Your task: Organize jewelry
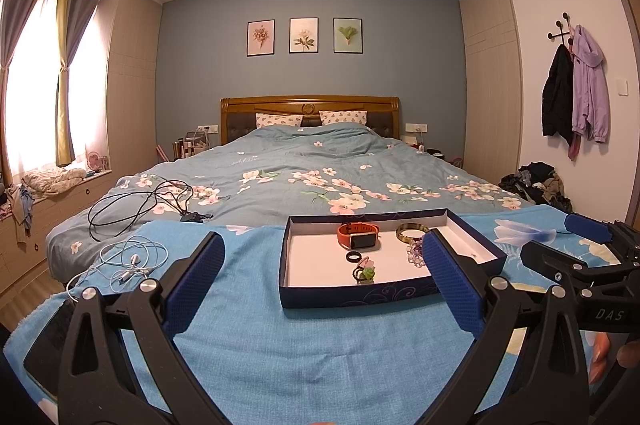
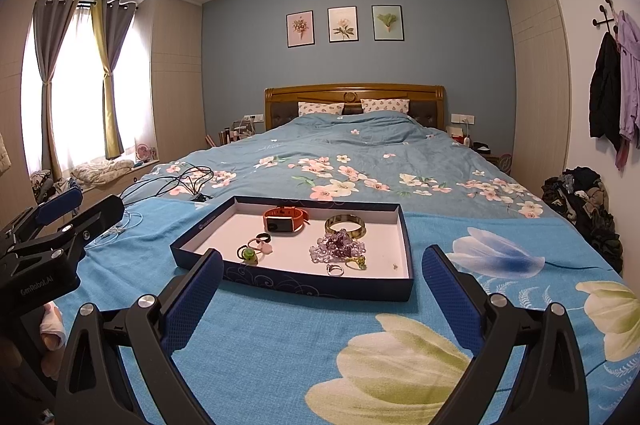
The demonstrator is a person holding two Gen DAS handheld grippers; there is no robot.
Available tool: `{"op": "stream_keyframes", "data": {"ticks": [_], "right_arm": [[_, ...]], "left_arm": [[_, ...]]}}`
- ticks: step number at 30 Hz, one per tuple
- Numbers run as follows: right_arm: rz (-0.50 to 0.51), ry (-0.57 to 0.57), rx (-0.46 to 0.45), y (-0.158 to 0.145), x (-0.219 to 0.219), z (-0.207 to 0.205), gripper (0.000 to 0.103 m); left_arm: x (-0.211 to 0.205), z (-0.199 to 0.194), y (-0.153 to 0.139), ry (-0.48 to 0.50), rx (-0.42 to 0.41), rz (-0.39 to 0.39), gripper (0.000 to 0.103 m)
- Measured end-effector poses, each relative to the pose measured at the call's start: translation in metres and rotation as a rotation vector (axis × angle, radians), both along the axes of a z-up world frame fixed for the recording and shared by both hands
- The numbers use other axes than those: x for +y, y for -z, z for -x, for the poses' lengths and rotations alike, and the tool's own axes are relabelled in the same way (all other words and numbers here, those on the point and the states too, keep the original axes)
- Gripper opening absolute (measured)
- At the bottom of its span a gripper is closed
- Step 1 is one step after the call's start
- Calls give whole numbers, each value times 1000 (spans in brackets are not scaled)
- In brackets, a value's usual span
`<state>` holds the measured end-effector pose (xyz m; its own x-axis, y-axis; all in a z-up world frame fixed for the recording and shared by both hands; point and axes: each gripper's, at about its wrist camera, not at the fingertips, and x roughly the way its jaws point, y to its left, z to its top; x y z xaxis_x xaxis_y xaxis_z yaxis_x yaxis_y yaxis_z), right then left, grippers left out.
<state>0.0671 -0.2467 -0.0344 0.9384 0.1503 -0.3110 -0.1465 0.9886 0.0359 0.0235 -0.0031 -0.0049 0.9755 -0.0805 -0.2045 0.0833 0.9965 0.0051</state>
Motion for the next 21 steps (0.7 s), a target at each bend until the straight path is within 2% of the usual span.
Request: {"op": "stream_keyframes", "data": {"ticks": [9,14,17,20,21], "right_arm": [[3,1,-1,0,1,0,96],[10,-12,13,3,-2,-2,96],[16,3,70,6,-18,-12,96],[65,55,190,14,-45,-34,96],[65,55,190,14,-45,-34,96]], "left_arm": [[1,-2,4,-1,7,2,97],[-3,-3,6,13,12,-22,97],[2,-10,8,18,57,-2,97],[11,-23,12,14,118,-3,97],[16,-27,13,9,137,0,97]]}}
